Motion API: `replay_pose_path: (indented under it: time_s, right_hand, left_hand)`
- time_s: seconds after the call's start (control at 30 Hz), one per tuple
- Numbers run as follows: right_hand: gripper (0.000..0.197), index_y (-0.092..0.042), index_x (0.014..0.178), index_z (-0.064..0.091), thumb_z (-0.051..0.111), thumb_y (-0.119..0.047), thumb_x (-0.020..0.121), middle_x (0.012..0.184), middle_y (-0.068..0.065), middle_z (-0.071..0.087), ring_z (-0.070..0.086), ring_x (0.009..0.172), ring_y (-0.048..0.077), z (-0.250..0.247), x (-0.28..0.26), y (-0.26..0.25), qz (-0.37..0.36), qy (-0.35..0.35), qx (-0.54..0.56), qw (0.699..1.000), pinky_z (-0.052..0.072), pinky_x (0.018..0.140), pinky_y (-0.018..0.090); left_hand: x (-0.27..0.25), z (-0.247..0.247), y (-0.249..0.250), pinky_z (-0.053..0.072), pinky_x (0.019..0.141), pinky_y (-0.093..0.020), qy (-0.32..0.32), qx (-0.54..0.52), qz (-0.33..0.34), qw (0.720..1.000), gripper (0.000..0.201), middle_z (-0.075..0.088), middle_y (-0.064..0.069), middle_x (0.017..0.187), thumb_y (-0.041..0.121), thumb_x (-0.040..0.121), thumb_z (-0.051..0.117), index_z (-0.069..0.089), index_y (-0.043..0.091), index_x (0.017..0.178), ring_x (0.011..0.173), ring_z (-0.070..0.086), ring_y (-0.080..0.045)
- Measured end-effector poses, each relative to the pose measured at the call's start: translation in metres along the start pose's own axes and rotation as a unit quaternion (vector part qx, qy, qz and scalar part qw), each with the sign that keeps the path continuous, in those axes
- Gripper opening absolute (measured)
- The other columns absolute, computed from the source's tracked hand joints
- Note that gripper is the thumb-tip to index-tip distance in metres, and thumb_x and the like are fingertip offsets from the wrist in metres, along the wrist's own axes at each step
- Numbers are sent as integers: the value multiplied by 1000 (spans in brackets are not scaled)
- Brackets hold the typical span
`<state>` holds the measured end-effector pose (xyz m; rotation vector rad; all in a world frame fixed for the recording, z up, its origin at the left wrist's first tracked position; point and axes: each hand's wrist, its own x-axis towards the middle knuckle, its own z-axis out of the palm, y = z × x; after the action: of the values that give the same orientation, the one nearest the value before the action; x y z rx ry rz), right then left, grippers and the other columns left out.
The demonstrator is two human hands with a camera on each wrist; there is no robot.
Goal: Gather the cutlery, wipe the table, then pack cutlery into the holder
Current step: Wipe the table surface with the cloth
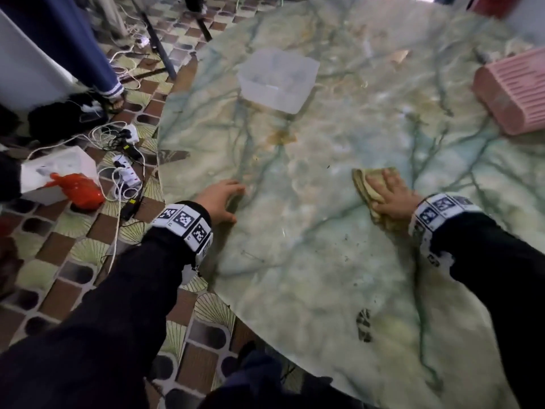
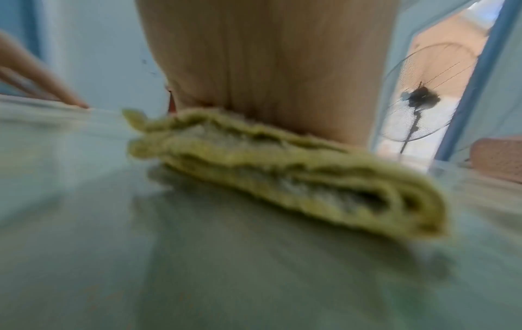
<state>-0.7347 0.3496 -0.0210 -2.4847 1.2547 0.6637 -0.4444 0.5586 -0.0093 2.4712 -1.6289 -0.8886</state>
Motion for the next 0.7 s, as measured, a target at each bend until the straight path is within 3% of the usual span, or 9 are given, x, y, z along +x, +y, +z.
replay_pose_path:
  time_s: [0.07, 0.17, 0.27, 0.37, 0.43, 0.5, 0.57, 0.6, 0.7]
  right_hand:
    - [64, -22, 150, 5, 38, -35, 97, 155, 21, -4, -1, 145, 34, 4, 13, -44, 29, 63, 13, 998, 4, 118, 40]
    - [61, -20, 146, 29, 39, -40, 89, 152, 27, 16, 20, 140, 43, 35, -26, -137, -135, 136, -34, 981, 26, 112, 51]
    - [65, -39, 147, -3, 36, -44, 94, 156, 1, -19, -11, 145, 20, 70, -107, -178, -254, -28, -124, 959, 3, 116, 47]
    - [68, -34, 147, -8, 36, -38, 96, 156, 1, -18, -9, 143, 15, 74, -137, -132, -273, -60, -109, 954, 6, 115, 49]
    - [69, -16, 150, 2, 31, -39, 92, 156, 18, 3, 13, 144, 30, 64, -113, -92, -198, 14, -116, 973, 26, 112, 51]
    - [66, -19, 149, -4, 30, -39, 96, 156, 17, -8, 1, 145, 33, 45, -83, -68, -22, -1, -61, 998, 17, 116, 46]
    - [67, -27, 149, -1, 38, -39, 96, 157, 10, -13, -5, 146, 29, 34, -54, -74, 51, -20, 9, 998, 11, 117, 48]
    - [65, -27, 150, 4, 39, -40, 96, 158, 9, -7, 0, 146, 30, 31, -48, -95, 28, -7, 16, 999, 11, 117, 47]
    - [66, -23, 148, 14, 21, -44, 86, 155, 13, 16, 21, 141, 36, 51, -63, -169, -184, 63, -81, 978, 20, 111, 46]
  left_hand:
    - [0, 2, -7, 18, 113, -25, -10, 28, 8, 1000, 81, 19, -9, 155, 13, 77, 73, 29, 12, 144, 142, 21, -23]
    - [2, 3, -13, 17, 113, -25, -10, 38, 25, 999, 80, 16, -8, 156, 17, 79, 72, 28, 13, 145, 143, 19, -23]
    - [2, 4, -17, 17, 115, -26, -5, 38, 40, 998, 80, 17, -9, 155, 19, 78, 72, 29, 13, 144, 143, 20, -23]
    - [2, 6, -19, 16, 116, -29, -5, 38, 51, 998, 80, 16, -9, 156, 20, 79, 72, 28, 14, 145, 143, 19, -22]
    - [2, 6, -20, 15, 116, -27, -4, 42, 56, 998, 79, 15, -9, 156, 21, 79, 71, 28, 14, 145, 144, 18, -21]
    - [3, 5, -20, 14, 115, -26, -6, 50, 61, 997, 79, 14, -9, 156, 22, 80, 70, 27, 13, 145, 144, 17, -22]
    - [3, 4, -21, 15, 115, -27, -14, 62, 67, 996, 78, 12, -10, 156, 23, 82, 69, 25, 13, 146, 144, 16, -22]
    - [3, 4, -21, 15, 115, -27, -19, 69, 71, 995, 78, 11, -10, 157, 24, 82, 68, 24, 14, 146, 144, 16, -23]
    - [2, 4, -21, 14, 114, -25, -29, 76, 73, 994, 78, 8, -11, 157, 26, 84, 66, 21, 14, 147, 144, 15, -24]
